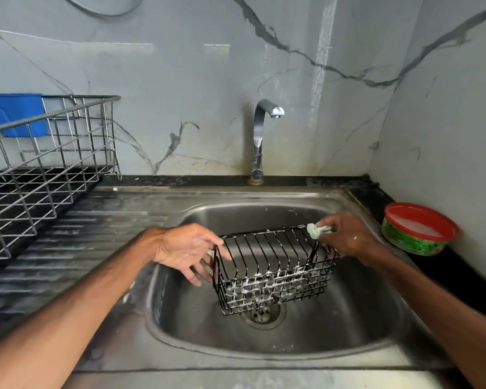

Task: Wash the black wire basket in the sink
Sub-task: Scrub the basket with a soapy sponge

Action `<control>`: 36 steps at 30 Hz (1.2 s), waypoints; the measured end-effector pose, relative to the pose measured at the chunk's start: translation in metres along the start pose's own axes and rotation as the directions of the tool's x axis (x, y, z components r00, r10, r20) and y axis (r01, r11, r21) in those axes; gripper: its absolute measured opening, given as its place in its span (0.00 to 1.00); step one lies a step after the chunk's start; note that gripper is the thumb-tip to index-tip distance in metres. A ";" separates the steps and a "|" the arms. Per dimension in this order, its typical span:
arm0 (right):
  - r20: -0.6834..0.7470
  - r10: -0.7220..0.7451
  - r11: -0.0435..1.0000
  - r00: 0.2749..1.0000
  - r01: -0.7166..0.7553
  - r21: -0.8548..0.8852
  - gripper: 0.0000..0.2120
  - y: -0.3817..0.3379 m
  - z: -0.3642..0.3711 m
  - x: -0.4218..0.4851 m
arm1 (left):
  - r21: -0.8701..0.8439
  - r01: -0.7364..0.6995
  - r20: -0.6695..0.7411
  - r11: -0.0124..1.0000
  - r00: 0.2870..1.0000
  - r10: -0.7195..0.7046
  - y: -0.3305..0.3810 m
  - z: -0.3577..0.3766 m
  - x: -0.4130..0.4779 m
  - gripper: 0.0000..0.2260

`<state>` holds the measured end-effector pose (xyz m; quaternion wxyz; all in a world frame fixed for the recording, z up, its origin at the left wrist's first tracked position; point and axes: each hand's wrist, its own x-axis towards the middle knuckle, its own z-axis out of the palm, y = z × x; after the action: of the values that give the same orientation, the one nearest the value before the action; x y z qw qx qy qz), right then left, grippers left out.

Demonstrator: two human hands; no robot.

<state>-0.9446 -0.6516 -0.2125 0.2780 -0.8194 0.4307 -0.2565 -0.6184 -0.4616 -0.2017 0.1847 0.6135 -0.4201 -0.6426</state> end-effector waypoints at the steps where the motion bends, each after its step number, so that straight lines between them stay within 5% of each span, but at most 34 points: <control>1: -0.006 0.012 1.000 1.000 -0.012 0.008 0.12 0.000 0.000 0.000 | 0.000 0.005 0.014 1.000 1.000 -0.005 0.000 0.003 -0.001 0.31; 7: -0.022 0.086 0.992 0.996 -0.083 0.092 0.13 -0.001 -0.002 -0.002 | 0.083 0.098 -0.036 0.992 0.995 -0.095 -0.002 0.022 0.013 0.46; 11: -0.018 0.116 0.987 0.993 -0.113 0.116 0.14 -0.002 0.000 -0.004 | 0.062 0.089 -0.089 0.994 0.992 -0.083 -0.005 0.023 0.023 0.28; 17: 0.033 0.169 0.983 0.985 -0.171 0.069 0.13 0.004 -0.009 -0.002 | -0.187 0.007 -0.163 0.982 0.986 -0.038 -0.004 0.021 0.027 0.51; 21: 0.221 0.208 0.976 0.953 -0.216 0.011 0.10 -0.003 -0.022 -0.003 | -0.189 -0.030 -0.274 0.981 0.961 -0.024 0.001 0.027 0.026 0.36; 23: 0.236 0.137 0.982 0.962 -0.101 -0.161 0.04 -0.008 -0.030 -0.003 | -0.172 -0.017 -0.314 0.985 0.949 -0.038 0.003 0.029 0.024 0.35; 27: 0.139 -0.061 0.911 0.988 0.112 -0.396 0.07 -0.035 -0.031 -0.010 | -0.111 -0.053 -0.376 0.992 0.927 0.007 0.009 0.040 0.016 0.28; 31: 0.079 -0.199 0.911 0.977 0.214 -0.353 0.08 -0.071 -0.016 -0.027 | -0.025 -0.070 -0.449 0.997 0.892 0.051 0.021 0.057 0.008 0.34; 36: -0.052 -0.300 0.930 0.952 0.280 -0.238 0.13 -0.103 0.004 -0.037 | 0.137 -0.077 -0.509 0.988 0.850 0.137 0.033 0.078 0.005 0.20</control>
<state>-0.9020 -0.5703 -0.1526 0.1221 -0.8886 0.3430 -0.2791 -0.7024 -0.4604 -0.1877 0.2916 0.7483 -0.4239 -0.4187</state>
